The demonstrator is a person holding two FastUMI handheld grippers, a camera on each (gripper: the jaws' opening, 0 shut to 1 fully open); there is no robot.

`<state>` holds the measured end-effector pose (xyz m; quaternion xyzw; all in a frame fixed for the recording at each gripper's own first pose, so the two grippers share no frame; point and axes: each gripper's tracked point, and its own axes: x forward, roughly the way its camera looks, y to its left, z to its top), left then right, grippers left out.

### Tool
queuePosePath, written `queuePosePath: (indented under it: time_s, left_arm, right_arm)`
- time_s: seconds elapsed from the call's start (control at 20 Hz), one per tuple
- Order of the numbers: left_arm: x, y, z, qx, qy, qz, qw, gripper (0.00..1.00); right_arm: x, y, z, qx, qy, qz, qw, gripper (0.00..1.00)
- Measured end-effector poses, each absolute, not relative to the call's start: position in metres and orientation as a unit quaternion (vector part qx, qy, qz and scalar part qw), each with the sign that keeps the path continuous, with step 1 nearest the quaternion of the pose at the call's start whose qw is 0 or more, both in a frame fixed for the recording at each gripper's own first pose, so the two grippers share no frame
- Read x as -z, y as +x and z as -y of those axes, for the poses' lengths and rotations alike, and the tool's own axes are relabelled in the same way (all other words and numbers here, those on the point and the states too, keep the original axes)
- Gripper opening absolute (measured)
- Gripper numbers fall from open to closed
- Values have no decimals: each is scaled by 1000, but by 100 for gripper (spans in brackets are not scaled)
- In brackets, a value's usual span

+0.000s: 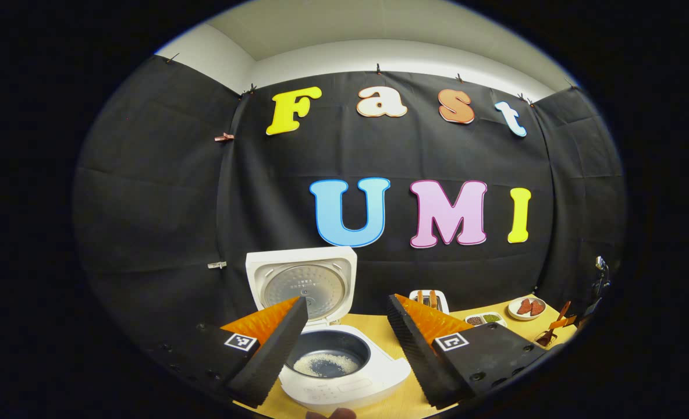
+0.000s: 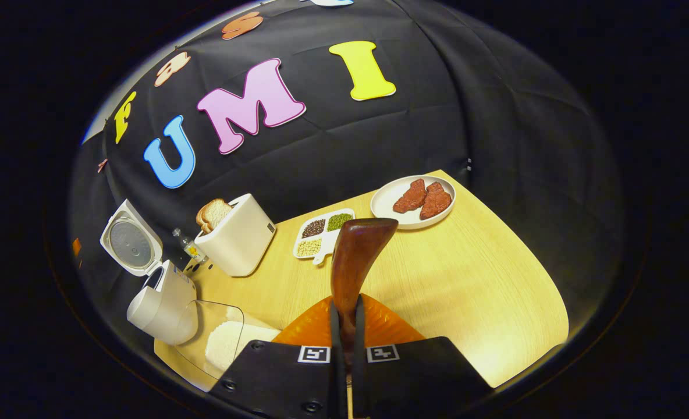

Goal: Close the left gripper, press the button to open the rice cooker; take a wooden spoon from the chopstick holder with the right hand, scoop a spoonful of rice and pour it into the rice cooker, then put the wooden spoon back into the chopstick holder.

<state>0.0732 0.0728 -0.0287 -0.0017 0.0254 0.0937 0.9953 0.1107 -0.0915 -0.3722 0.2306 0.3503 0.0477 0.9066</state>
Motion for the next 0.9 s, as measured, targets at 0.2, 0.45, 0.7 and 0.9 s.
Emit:
queuePosePath:
  time_s: [0.2, 0.45, 0.7, 0.9]
  left_arm:
    - [16, 74, -79, -101, 5, -11, 995, 95]
    - [-6, 83, -90, -103, -17, 24, 994, 95]
    - [-50, 107, -111, -98, -23, 91, 991, 95]
    - [-73, 144, -145, -123, -13, 116, 985, 94]
  right_arm:
    - [367, 113, 94, -47, 266, -350, 897, 8]
    - [347, 103, 116, -11, 259, -332, 907, 77]
    - [293, 77, 133, 24, 191, -285, 939, 96]
    - [236, 50, 109, 5, 187, -250, 950, 96]
